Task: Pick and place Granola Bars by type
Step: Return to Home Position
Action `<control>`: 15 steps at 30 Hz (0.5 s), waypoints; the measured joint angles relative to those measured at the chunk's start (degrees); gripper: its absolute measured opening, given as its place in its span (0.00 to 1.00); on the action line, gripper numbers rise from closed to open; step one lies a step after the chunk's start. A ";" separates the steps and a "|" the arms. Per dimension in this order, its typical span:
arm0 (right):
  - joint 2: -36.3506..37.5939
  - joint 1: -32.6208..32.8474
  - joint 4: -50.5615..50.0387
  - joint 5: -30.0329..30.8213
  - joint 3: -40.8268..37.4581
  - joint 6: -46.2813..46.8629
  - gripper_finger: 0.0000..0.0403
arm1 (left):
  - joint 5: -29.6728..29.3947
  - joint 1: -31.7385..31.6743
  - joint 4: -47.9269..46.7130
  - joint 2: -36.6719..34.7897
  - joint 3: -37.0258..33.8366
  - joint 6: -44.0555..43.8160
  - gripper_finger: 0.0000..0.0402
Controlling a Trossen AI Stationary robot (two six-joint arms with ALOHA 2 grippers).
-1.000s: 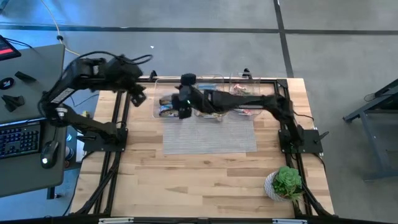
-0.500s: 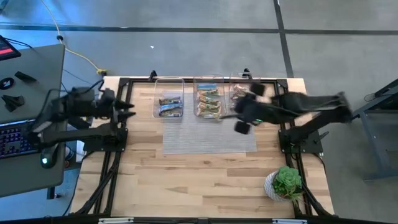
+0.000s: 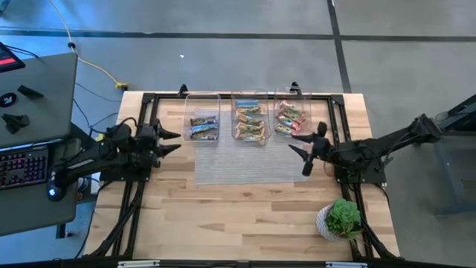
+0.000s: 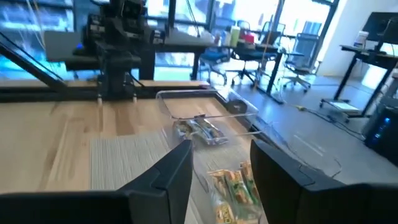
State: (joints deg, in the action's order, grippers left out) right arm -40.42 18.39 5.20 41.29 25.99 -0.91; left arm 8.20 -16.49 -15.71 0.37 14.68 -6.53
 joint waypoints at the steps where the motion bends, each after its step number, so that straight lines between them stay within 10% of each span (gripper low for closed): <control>1: 1.96 0.00 2.74 -0.32 -2.72 -0.75 0.36 | 0.70 0.00 0.19 0.04 -0.39 0.02 0.48; 15: 27.04 0.00 8.84 -1.87 -22.41 -1.81 0.36 | 6.41 0.00 2.75 0.04 -0.88 0.27 0.48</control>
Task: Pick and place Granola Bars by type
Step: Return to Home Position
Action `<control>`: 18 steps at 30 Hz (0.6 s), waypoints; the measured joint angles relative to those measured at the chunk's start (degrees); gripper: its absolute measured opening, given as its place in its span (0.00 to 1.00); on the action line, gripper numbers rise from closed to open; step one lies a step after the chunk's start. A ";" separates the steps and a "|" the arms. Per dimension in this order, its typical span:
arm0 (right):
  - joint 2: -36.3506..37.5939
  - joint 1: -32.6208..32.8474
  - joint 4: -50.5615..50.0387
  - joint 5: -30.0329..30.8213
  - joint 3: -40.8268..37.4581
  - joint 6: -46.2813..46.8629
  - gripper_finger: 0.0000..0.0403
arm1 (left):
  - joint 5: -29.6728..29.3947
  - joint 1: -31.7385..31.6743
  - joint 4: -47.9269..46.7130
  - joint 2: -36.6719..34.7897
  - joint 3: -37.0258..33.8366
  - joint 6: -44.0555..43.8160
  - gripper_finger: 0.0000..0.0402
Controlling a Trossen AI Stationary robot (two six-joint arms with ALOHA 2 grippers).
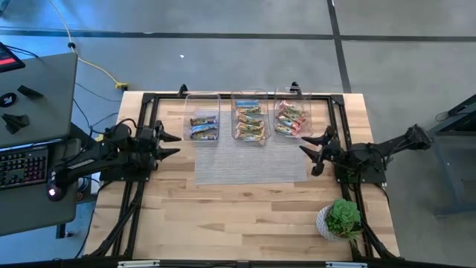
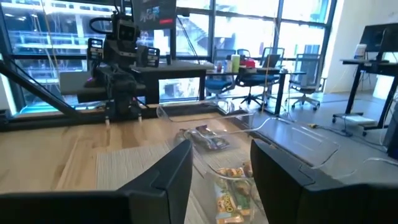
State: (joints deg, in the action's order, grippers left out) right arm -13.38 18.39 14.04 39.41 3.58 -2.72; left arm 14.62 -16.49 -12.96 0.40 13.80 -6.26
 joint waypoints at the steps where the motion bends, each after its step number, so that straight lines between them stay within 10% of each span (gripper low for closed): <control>1: 1.16 0.00 -0.75 -0.08 -0.28 -0.53 0.37 | 0.03 0.00 0.00 0.00 0.00 0.00 0.48; 18: 5.15 0.00 -14.75 -1.58 -0.77 4.20 0.36 | 2.84 0.00 10.13 -0.02 -9.80 -3.01 0.48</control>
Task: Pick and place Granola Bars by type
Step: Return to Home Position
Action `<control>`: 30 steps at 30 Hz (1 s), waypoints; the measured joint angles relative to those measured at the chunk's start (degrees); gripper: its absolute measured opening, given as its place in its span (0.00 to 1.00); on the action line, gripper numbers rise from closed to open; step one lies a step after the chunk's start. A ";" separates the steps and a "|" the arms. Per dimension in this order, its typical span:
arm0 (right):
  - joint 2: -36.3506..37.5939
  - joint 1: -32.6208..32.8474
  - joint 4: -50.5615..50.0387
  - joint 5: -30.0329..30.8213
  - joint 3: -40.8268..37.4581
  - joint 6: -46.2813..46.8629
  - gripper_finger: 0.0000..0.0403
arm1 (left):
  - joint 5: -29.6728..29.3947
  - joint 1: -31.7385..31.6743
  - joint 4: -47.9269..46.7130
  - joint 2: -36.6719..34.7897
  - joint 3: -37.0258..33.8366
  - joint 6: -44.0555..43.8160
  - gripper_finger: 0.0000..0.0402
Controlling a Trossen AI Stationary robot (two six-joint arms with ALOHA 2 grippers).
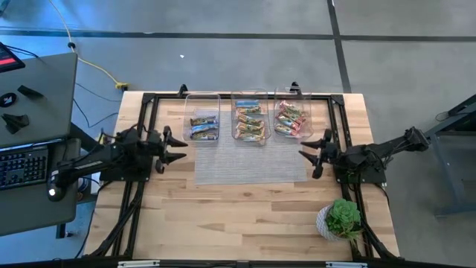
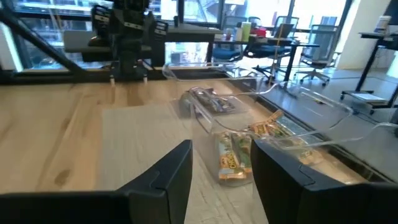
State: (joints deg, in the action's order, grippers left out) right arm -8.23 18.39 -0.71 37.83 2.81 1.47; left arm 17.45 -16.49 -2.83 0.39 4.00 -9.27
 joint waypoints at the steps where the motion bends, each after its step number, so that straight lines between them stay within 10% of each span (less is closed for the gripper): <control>1: 0.00 0.00 -0.04 -0.50 0.00 -0.02 0.37 | 0.07 0.00 0.04 0.00 -0.57 -0.30 0.48; 30: -0.04 0.00 -1.55 -5.17 0.02 2.01 0.36 | -0.38 0.00 0.77 0.59 -1.46 -1.53 0.48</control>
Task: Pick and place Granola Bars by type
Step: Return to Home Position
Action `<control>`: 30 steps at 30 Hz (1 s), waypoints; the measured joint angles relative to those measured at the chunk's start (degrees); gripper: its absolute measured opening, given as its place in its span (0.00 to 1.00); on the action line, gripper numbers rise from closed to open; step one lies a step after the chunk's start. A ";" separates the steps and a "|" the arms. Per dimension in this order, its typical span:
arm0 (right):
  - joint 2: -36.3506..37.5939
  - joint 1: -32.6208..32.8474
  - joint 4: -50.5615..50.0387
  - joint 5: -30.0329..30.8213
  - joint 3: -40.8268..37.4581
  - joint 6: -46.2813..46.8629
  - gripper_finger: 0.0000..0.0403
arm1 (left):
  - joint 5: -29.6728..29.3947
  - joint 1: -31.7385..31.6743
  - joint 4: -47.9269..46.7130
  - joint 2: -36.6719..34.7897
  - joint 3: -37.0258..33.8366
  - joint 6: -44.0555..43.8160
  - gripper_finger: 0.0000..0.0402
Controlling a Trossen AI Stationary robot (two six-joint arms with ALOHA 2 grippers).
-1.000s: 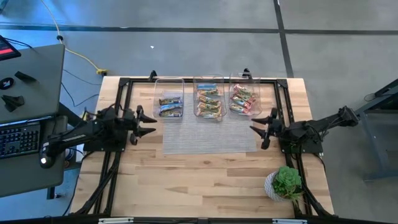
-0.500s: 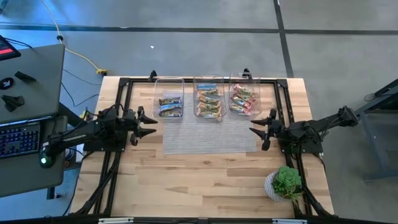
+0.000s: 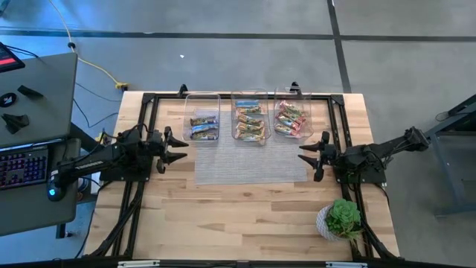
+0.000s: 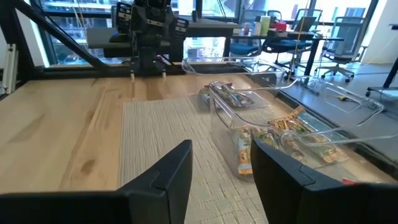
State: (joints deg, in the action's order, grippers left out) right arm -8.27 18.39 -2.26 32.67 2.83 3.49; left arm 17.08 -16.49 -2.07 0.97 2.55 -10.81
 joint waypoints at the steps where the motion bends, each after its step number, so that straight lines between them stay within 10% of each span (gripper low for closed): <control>1: 0.00 0.00 0.00 0.12 0.00 -0.47 0.37 | -0.06 0.00 -0.02 0.00 0.00 0.00 0.48; 30: 0.00 0.00 -0.09 -1.14 0.02 -3.52 0.37 | -0.31 0.02 -0.07 0.02 -0.04 0.00 0.48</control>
State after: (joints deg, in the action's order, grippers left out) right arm -8.27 18.39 -2.35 31.53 2.85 -0.03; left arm 16.77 -16.47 -2.13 0.99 2.50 -10.81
